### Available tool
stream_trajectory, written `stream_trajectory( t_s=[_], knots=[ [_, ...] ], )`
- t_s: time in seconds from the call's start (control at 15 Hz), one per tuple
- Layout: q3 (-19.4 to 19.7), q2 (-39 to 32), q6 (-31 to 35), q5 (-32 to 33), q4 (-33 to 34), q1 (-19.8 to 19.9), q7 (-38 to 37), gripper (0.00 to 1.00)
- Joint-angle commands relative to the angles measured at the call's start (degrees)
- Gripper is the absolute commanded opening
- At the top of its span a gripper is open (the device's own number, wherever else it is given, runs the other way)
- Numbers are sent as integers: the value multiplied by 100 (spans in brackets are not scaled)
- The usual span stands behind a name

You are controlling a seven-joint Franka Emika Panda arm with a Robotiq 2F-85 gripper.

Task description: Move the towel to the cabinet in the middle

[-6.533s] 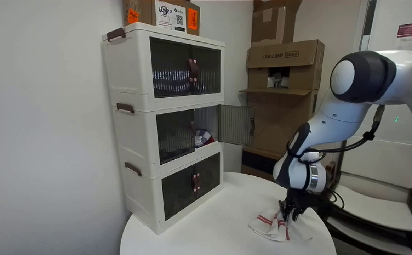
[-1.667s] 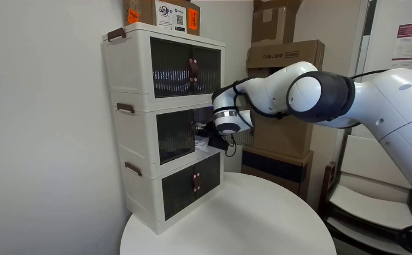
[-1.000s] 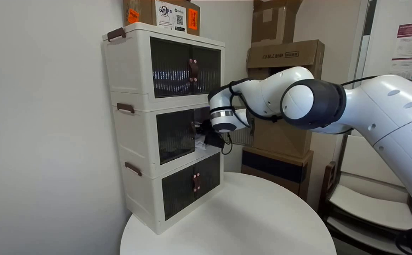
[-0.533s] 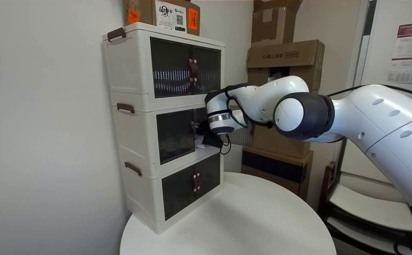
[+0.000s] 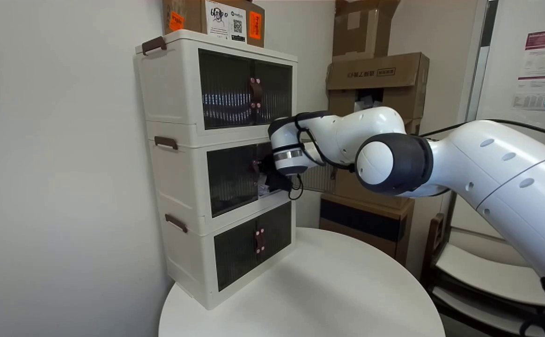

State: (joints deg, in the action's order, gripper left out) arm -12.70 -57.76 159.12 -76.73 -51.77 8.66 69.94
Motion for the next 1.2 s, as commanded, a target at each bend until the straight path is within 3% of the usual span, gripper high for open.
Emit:
stream_trajectory(
  t_s=[0.0,0.07,0.13,0.27,0.47,0.53,0.6,0.67,0.73,0.87,1.0,1.13],
  knots=[
    [124,-278,11,177,521,-142,-314,1],
    [136,-287,9,192,543,-151,-364,1],
    [199,-251,-48,271,466,-161,-487,29],
    [248,-232,-79,346,421,-169,-639,37],
    [266,-157,-83,396,368,-151,-737,60],
    [132,-89,-24,231,163,-81,-466,42],
    [137,-86,-24,244,165,-84,-483,48],
    [140,-85,-24,247,168,-87,-488,57],
    [143,-85,-24,249,170,-88,-489,85],
    [144,133,-77,236,-146,-39,-502,87],
    [114,344,-158,195,-440,39,-465,100],
    [91,582,-252,160,-747,121,-401,100]
  ],
)
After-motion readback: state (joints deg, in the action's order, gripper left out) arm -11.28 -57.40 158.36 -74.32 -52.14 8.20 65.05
